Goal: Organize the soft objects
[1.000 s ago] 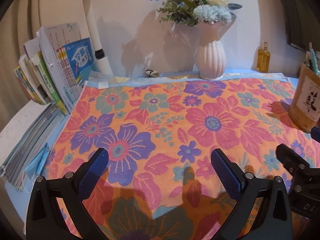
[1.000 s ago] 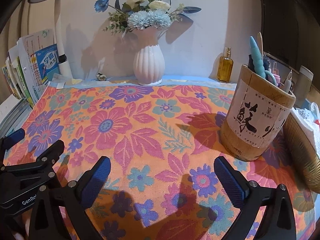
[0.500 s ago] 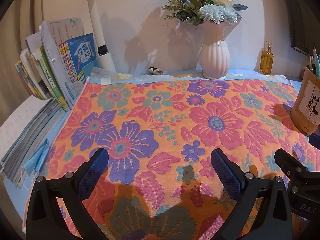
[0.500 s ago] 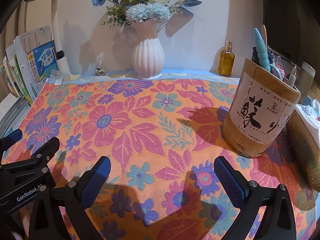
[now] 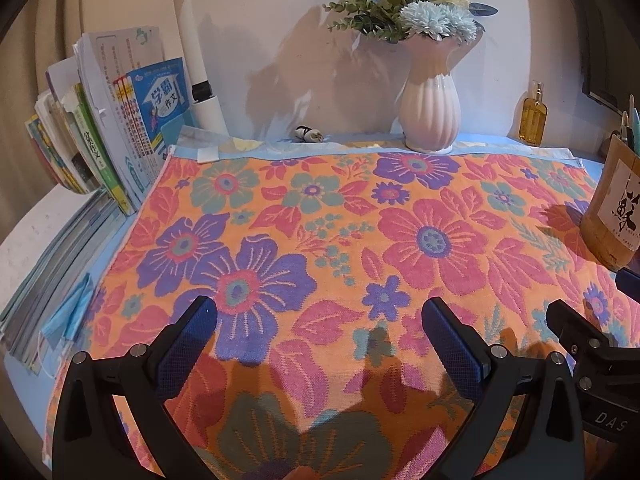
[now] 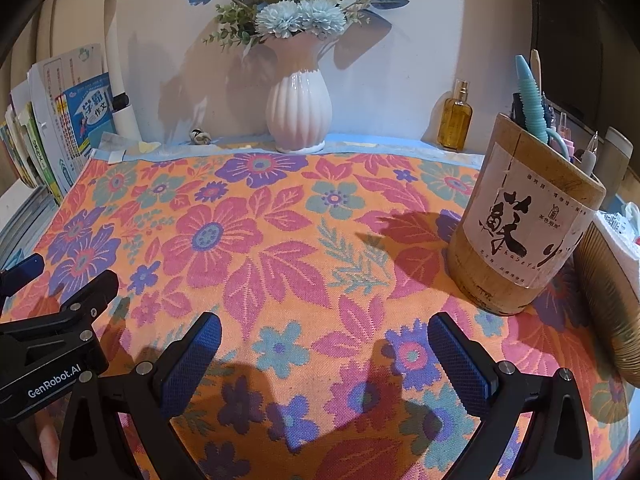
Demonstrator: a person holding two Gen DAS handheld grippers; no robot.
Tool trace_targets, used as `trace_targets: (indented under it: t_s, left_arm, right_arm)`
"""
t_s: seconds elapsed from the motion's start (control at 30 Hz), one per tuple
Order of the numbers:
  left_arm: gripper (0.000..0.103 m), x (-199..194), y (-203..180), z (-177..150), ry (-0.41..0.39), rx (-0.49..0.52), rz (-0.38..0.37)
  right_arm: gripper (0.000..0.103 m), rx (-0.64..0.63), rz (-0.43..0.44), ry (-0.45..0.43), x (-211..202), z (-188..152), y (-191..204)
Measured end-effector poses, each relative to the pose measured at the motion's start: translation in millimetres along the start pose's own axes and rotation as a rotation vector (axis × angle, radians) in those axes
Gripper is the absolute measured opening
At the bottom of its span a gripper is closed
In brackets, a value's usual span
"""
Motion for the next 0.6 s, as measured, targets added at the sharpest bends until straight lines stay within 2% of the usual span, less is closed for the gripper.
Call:
trace_targets:
  t_s: [0.6]
  left_arm:
    - [0.102, 3.1, -2.9, -2.0, 0.027, 0.007, -0.001]
  right_arm:
    - [0.103, -0.007, -0.003, 0.020, 3.8, -1.0, 0.3]
Point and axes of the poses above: each gripper's, at about its wrist camera, not at the fingertips, and x roughly the way its jaws point, y to its left, z to its top, the point moved 7 cm from there along x, roughly the way its jaws point, and after that the axes turned 2 degrees about y, right-handed, at the moved point
